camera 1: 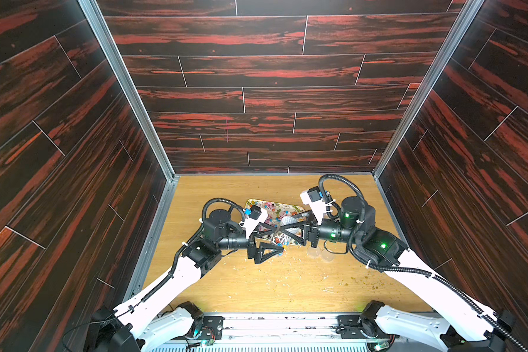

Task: Pour the candies out of the jar
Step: Pick up the jar from the center of the board.

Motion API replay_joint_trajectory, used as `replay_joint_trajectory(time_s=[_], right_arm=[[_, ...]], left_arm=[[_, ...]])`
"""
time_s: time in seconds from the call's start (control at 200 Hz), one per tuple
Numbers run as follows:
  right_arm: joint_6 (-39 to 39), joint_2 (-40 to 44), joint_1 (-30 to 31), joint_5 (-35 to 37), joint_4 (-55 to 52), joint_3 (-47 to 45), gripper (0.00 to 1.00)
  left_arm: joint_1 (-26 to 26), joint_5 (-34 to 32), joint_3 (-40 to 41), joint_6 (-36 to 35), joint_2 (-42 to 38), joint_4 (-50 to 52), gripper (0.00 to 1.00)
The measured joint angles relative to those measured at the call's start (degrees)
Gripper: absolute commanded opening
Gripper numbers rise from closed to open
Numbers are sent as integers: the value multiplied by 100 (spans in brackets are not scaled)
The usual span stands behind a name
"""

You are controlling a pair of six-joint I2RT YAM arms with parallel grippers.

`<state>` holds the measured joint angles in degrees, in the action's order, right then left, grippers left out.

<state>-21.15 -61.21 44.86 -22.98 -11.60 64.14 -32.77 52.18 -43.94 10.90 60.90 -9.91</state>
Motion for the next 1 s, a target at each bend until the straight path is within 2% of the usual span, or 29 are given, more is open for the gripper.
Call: replay_joint_trajectory(time_s=[0.556,1.002], right_arm=[[-87,-151,0,-66,7,42,41],[-120,-153,0,-68,11,61,41]], left_arm=[[-219,-76,-15,149,87,-197,91],[-229,-74,-24,17,87,-160,74]])
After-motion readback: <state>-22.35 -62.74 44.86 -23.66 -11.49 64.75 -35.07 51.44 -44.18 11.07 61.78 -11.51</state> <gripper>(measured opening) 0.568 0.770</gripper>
